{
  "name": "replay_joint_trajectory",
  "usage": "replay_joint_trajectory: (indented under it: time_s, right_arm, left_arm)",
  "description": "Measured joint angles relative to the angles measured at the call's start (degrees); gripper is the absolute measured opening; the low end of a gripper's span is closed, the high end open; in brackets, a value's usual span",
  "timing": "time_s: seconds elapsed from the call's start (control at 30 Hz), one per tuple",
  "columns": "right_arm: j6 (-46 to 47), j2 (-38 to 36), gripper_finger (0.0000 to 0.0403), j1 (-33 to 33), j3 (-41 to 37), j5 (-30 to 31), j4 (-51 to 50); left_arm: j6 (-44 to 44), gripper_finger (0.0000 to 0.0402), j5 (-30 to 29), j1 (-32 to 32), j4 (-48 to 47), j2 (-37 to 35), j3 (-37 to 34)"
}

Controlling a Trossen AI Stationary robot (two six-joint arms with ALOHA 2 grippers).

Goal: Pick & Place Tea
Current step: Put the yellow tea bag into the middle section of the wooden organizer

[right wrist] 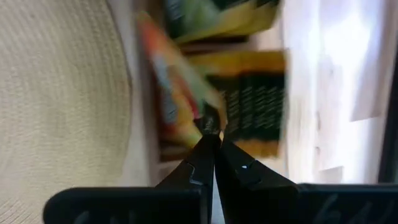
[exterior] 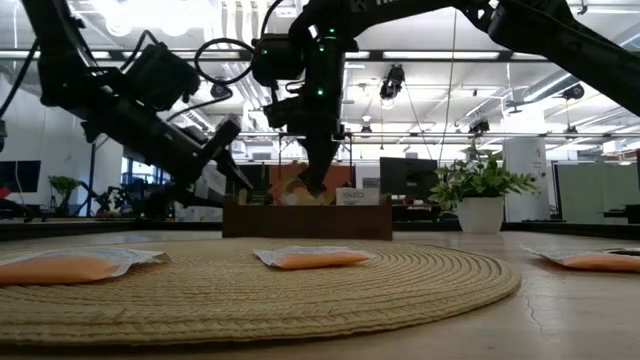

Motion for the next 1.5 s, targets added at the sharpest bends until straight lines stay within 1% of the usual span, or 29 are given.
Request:
replay_joint_trajectory:
  time_s: [0.1, 0.23, 0.37, 0.57, 0.63, 0.77, 0.93, 1.1, 1.2, 1.3, 1.37, 1.43, 1.5]
  right_arm:
    - [-0.2, -0.3, 0.0008, 0.1, 0.0, 2.2, 0.0]
    - [-1.6, -1.0, 0.0008, 0.3, 0.0, 4.4, -1.6]
    - [-2.8, -1.7, 0.0008, 0.3, 0.0, 5.3, -4.9]
    - [-2.7, -2.8, 0.0008, 0.8, 0.1, 5.2, -6.2]
    - [-2.8, -2.9, 0.0008, 0.9, 0.2, 5.1, -6.2]
    - [-3.0, -2.9, 0.0008, 0.9, 0.0, 5.1, -5.8]
    - [-3.2, -2.9, 0.0008, 0.9, -0.4, 4.6, -5.5]
    - [-3.1, -2.9, 0.0008, 1.0, -0.4, 3.2, -5.4]
    - [-3.2, -2.9, 0.0008, 1.3, -0.4, 3.2, -5.6]
    - [-3.2, -2.8, 0.0008, 1.7, -0.4, 3.2, -5.9]
    - [-3.2, -2.8, 0.0008, 1.8, -0.4, 3.2, -6.2]
    - [-3.2, -2.8, 0.0008, 1.8, -0.4, 3.2, -6.6]
    - [-3.2, -2.8, 0.0008, 1.9, -0.4, 3.2, -7.4]
  left_arm:
    - [0.0, 0.0185, 2.8, -0.5, -0.1, 0.4, 0.8]
    - [0.1, 0.0185, 3.0, -0.9, -0.3, -1.3, 0.6]
    - [1.1, 0.0185, 3.0, -0.9, -0.3, -3.7, 0.4]
    - [5.6, 0.0185, 2.9, -0.9, -0.2, -7.4, 0.5]
    - [7.0, 0.0185, 2.8, -0.9, -2.9, -8.4, 0.5]
    - [6.8, 0.0185, 2.9, -0.9, -8.4, -8.5, 0.3]
    - [6.8, 0.0185, 3.1, -1.0, -8.2, -8.3, 0.5]
    - [7.2, 0.0185, 4.6, -1.5, -8.1, -8.5, 0.5]
    - [7.3, 0.0185, 4.5, -2.6, -7.6, -9.8, 0.7]
    - [9.6, 0.0185, 4.1, -3.9, -7.5, -11.8, 1.6]
    - [11.4, 0.0185, 4.0, -4.4, -9.7, -13.0, 2.0]
    - [11.3, 0.0185, 4.0, -4.6, -11.9, -14.0, 2.1]
    - [10.2, 0.0185, 4.4, -4.8, -10.9, -14.8, 2.1]
